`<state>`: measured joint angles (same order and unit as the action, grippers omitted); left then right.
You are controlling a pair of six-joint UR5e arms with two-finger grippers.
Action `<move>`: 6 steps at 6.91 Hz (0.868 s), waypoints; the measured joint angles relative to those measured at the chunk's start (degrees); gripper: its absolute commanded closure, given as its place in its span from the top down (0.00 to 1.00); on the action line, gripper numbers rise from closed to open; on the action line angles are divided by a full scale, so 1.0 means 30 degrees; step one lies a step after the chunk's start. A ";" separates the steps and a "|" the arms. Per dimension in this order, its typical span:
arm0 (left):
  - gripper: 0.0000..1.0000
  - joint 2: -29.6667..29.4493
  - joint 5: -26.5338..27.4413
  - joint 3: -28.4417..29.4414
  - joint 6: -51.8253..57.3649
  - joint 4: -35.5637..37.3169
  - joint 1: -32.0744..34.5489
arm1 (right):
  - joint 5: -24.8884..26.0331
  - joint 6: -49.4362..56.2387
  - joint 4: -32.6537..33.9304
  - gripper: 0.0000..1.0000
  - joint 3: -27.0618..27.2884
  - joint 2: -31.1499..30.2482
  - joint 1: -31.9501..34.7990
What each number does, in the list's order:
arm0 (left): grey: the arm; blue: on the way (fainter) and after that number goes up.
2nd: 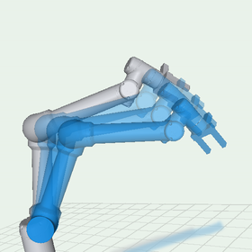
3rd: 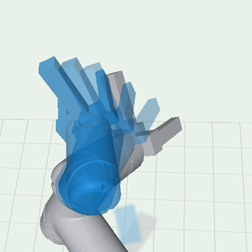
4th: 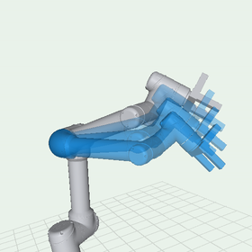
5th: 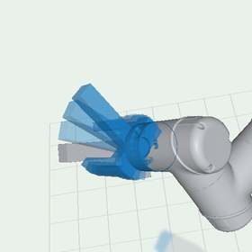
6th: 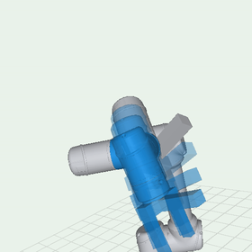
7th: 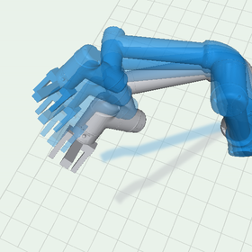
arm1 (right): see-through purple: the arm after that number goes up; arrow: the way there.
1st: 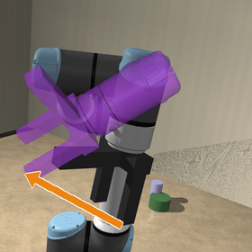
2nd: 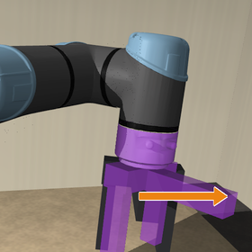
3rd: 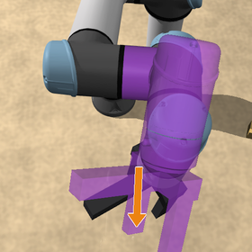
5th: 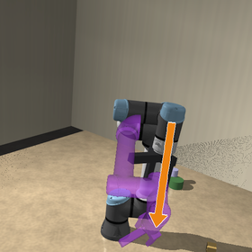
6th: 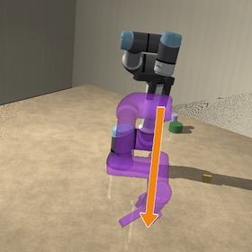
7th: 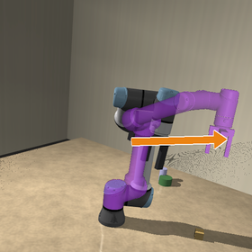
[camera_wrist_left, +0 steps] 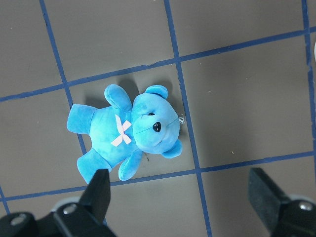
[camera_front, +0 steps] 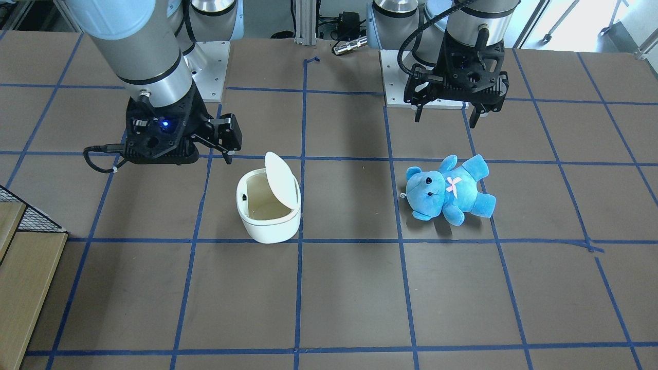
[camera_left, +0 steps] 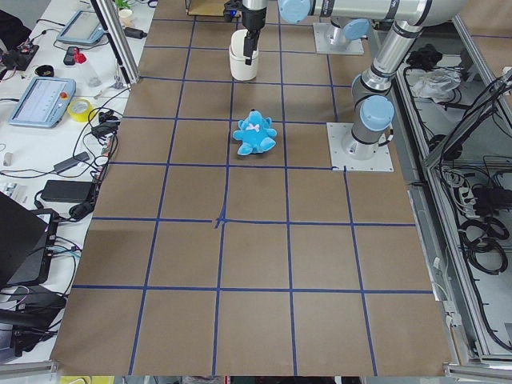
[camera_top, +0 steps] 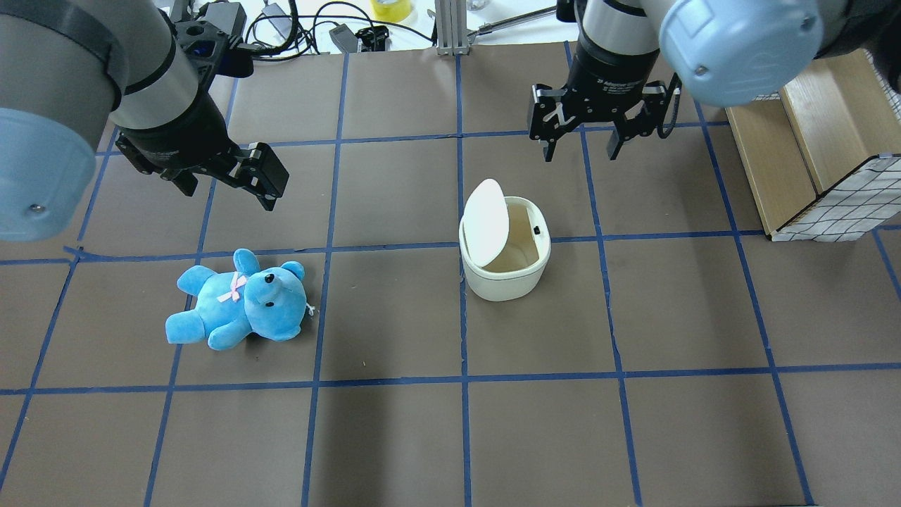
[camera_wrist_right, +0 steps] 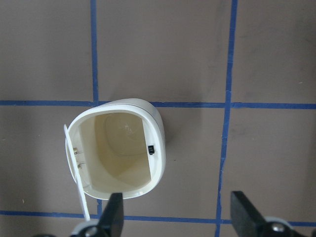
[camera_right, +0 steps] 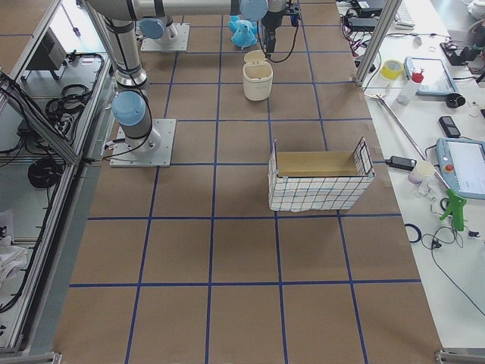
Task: Open trash can with right arm
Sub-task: 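Raise the right gripper away from the opened trash can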
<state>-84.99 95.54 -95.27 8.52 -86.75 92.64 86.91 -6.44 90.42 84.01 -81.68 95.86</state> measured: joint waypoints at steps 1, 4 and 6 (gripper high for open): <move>1.00 0.0000 0.0001 -0.0001 0.0001 0.0000 0.0000 | 0.0072 0.0037 -0.0210 1.00 -0.0013 -0.0167 -0.0692; 1.00 0.0000 0.0000 0.0000 0.0001 0.0000 0.0000 | 0.0513 0.0157 -0.0948 1.00 -0.0022 -0.1008 -0.2154; 1.00 0.0000 0.0000 -0.0001 0.0001 0.0000 0.0000 | 0.0984 0.0182 -0.1189 1.00 -0.0019 -0.1274 -0.2418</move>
<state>-84.99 95.54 -95.27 8.53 -86.75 92.64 89.86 -5.90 86.85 83.95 -85.51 88.60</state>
